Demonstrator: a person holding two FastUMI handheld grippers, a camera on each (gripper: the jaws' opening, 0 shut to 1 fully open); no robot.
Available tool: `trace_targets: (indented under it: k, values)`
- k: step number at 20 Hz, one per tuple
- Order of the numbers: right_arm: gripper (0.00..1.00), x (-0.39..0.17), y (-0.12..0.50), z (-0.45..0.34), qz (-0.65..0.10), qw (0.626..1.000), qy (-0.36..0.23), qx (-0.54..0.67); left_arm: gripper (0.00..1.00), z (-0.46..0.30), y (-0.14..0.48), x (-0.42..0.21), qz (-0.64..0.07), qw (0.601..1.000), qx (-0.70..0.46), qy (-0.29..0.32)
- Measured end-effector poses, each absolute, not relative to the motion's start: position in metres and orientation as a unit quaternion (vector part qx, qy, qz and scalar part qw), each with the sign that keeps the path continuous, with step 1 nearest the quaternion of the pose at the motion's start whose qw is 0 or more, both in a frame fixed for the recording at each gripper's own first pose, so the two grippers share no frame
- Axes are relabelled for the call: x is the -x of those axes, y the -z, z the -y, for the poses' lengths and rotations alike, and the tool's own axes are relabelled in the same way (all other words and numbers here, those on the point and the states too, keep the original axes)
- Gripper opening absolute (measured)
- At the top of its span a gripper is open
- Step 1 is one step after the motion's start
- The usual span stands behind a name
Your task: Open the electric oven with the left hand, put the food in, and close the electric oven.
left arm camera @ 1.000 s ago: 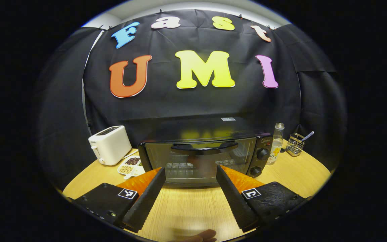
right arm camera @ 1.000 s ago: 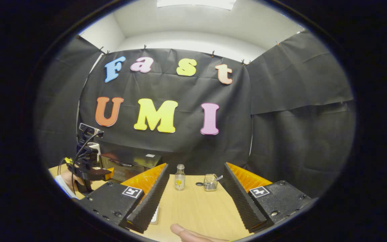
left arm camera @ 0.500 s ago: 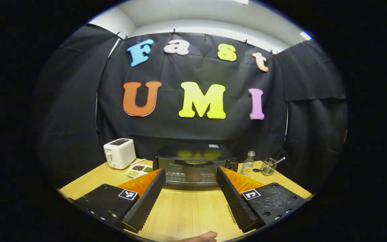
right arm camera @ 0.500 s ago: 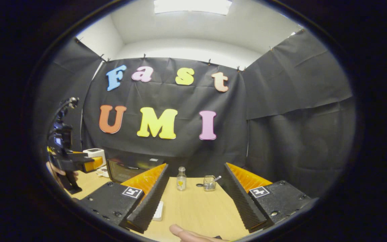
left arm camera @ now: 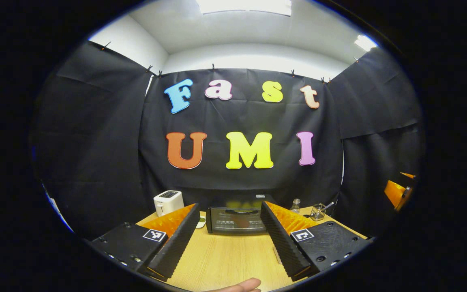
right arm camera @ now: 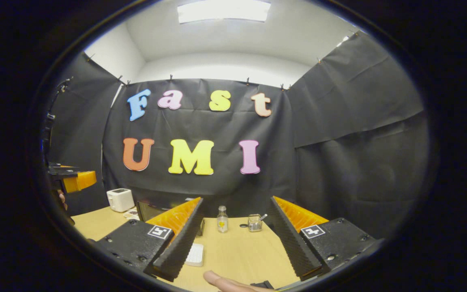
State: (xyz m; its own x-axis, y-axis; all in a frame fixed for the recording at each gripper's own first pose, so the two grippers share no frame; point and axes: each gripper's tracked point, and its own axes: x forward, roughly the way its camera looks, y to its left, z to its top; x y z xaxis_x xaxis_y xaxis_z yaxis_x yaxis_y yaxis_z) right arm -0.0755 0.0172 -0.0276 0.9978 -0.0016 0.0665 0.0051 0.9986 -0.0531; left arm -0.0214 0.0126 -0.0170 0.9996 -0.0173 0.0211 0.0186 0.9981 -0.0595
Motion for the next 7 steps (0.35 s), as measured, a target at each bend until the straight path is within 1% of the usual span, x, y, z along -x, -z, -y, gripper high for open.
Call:
trace_targets:
  k: [3, 7]
  values:
    - [1.00, 0.087, 0.032, -0.016, 0.032, 0.999, -0.003, 0.017, 0.96, -0.010, 0.028, 0.039, 0.014, 1.000, 0.020, 0.006]
    - [1.00, 0.096, 0.037, -0.012, 0.032, 0.999, -0.004, 0.008, 0.95, -0.005, 0.055, 0.055, -0.004, 0.999, 0.038, 0.017]
